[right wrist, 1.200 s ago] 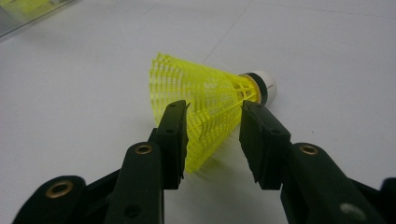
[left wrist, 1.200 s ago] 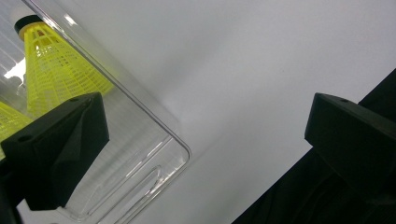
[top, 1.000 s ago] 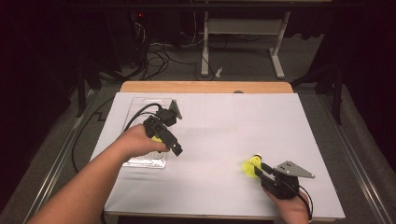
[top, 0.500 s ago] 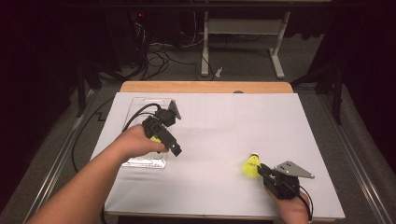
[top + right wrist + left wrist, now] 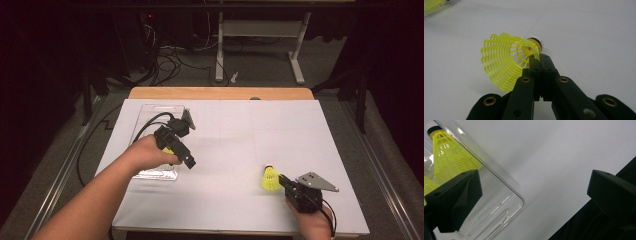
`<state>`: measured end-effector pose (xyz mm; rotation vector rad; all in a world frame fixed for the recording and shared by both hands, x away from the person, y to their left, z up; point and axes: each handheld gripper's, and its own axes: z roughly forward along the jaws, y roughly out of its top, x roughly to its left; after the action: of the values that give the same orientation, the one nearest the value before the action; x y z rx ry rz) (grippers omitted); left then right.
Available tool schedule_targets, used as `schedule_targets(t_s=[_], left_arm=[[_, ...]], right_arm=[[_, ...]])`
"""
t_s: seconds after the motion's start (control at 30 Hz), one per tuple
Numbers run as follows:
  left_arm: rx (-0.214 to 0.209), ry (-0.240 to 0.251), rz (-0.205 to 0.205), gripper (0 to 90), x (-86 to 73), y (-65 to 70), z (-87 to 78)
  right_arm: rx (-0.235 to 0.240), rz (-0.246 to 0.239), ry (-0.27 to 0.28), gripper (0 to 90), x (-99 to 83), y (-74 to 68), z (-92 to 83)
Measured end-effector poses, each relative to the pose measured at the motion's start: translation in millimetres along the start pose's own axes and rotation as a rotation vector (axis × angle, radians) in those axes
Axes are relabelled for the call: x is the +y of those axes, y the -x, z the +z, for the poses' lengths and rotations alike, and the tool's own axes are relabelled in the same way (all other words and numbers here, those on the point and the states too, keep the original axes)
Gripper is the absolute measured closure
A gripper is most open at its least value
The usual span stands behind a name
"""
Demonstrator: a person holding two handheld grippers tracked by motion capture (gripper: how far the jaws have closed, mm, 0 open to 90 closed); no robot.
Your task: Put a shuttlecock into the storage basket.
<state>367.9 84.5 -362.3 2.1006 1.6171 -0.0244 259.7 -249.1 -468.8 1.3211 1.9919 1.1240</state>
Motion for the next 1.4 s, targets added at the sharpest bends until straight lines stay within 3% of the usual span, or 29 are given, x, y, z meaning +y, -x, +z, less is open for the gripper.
schedule_targets(t_s=[0.4,0.87,1.4], left_arm=[[0.017,-0.011,0.000,0.9,-0.7,0.1,3.1],[0.008,-0.012,-0.001,0.9,-0.6,1.3,4.4],[-0.018,-0.007,0.002,0.9,-1.2,6.7,6.8]], right_arm=[[-0.017,0.001,0.068,90.0,11.3,0.3,-7.3],[-0.029,-0.061,0.124,90.0,53.1,-16.5,-2.1],[0.029,-0.085,0.161,90.0,68.7,-58.6,29.3]])
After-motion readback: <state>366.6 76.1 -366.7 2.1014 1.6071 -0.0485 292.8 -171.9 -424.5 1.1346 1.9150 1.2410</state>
